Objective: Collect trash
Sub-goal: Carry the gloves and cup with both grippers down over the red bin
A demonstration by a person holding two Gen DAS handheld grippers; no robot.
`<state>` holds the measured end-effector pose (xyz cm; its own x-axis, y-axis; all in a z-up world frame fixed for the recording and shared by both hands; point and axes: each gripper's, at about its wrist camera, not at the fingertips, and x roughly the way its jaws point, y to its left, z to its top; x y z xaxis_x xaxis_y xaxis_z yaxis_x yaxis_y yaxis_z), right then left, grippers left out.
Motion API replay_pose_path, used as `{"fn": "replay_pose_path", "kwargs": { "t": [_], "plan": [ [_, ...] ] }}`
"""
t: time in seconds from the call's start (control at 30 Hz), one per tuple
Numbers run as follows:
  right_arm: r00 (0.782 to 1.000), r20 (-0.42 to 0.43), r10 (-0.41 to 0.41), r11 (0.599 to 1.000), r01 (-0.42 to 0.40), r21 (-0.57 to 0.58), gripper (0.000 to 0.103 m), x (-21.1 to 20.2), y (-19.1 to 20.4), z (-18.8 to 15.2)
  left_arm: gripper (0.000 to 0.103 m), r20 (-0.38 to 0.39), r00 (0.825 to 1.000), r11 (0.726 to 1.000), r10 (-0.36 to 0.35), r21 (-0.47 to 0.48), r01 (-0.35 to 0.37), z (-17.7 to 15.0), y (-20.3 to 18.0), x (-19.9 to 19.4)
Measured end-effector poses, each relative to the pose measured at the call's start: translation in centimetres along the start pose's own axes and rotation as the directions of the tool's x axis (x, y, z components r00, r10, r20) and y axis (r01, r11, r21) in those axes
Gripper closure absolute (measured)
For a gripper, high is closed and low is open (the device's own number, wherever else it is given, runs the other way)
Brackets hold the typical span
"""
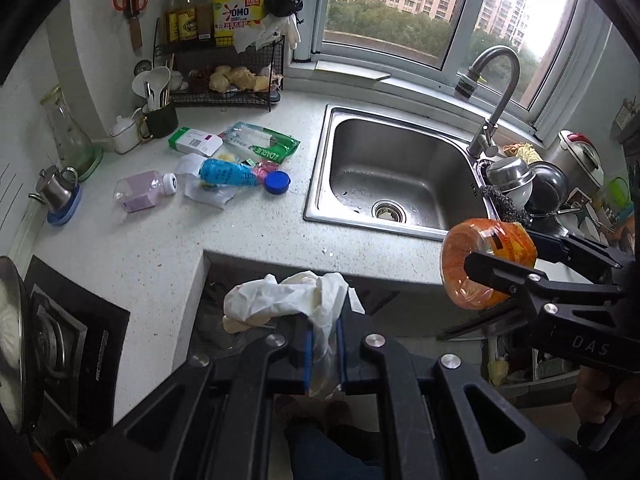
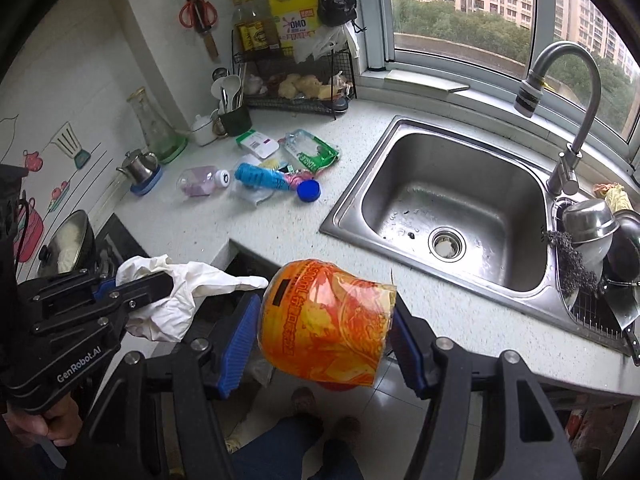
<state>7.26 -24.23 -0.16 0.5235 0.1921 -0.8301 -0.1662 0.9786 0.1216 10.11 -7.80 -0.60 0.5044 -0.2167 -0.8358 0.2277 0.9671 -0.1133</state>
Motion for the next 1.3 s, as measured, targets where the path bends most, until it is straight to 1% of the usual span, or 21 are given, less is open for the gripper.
{"fn": "replay_pose_path", "kwargs": {
  "t": [0.13,0.27,0.4,0.47,0.53,0.57,0.67,0.73,0.8,0.9,0.97,1.07,1.17,1.23,1.3],
  "plan": [
    [1.0,-0.015,-0.005,1.0,0.005,-0.018,0.043,-0.2,0.2,-1.5,0.095,-0.022,1.0,1.0,0.01,0.013,-0.009,-2.0,-0.2,-0.1],
    [0.999,-0.047,-0.009,0.999,0.007,-0.047,0.043,0.7,0.5,-3.6,0.095,-0.056,0.998,0.999,-0.007,0.044,0.009,-4.3,0.1,0.7],
    [0.995,-0.103,0.017,0.994,-0.028,-0.105,0.043,2.7,0.9,-6.3,0.095,-0.11,0.994,0.995,-0.013,0.093,0.023,-7.1,0.7,2.3],
    [0.991,-0.132,0.023,0.989,-0.041,-0.14,0.043,4.2,1.0,-7.5,0.095,-0.15,0.988,0.995,-0.021,0.097,0.036,-8.6,1.3,3.6],
    [0.987,-0.155,0.033,0.984,-0.059,-0.168,0.043,5.5,1.0,-8.6,0.095,-0.167,0.984,0.992,-0.059,0.101,0.076,-10.3,1.8,5.1],
    [0.985,-0.167,0.039,0.98,-0.071,-0.187,0.043,6.4,1.1,-9.2,0.095,-0.171,0.982,0.99,-0.077,0.107,0.097,-11.2,2.0,6.0],
    [0.979,-0.196,0.053,0.963,-0.102,-0.249,0.043,9.2,1.2,-11.0,0.095,-0.21,0.976,0.985,-0.059,0.146,0.091,-13.5,2.2,8.9],
    [0.973,-0.223,0.053,0.954,-0.116,-0.277,0.043,11.3,1.1,-12.1,0.095,-0.213,0.974,0.98,-0.078,0.165,0.115,-15.1,2.2,10.7],
    [0.965,-0.253,0.064,0.945,-0.14,-0.294,0.043,13.6,0.7,-13.5,0.095,-0.214,0.973,0.978,-0.09,0.167,0.127,-16.2,2.4,12.5],
    [0.96,-0.273,0.068,0.925,-0.164,-0.344,0.043,16.7,0.3,-15.4,0.095,-0.22,0.967,0.977,-0.129,0.14,0.162,-17.6,2.8,15.6],
    [0.955,-0.287,0.082,0.912,-0.188,-0.365,0.043,18.9,-0.3,-16.8,0.095,-0.236,0.963,0.977,-0.13,0.132,0.165,-18.4,3.0,18.3],
    [0.946,-0.311,0.094,0.899,-0.215,-0.382,0.043,22.7,-1.2,-18.7,0.095,-0.257,0.96,0.977,-0.113,0.147,0.155,-19.7,3.2,22.6],
    [0.939,-0.327,0.111,0.887,-0.242,-0.394,0.043,26.8,-2.1,-20.7,0.095,-0.262,0.952,0.973,-0.157,0.123,0.194,-21.5,4.1,26.9],
    [0.941,-0.321,0.111,0.882,-0.242,-0.404,0.043,29.2,-2.9,-22.3,0.095,-0.269,0.945,0.973,-0.183,0.087,0.213,-23.1,4.9,30.6],
    [0.942,-0.319,0.104,0.881,-0.236,-0.409,0.043,32.3,-3.8,-24.1,0.095,-0.284,0.942,0.974,-0.181,0.078,0.211,-24.6,5.3,33.9]
  ]
}}
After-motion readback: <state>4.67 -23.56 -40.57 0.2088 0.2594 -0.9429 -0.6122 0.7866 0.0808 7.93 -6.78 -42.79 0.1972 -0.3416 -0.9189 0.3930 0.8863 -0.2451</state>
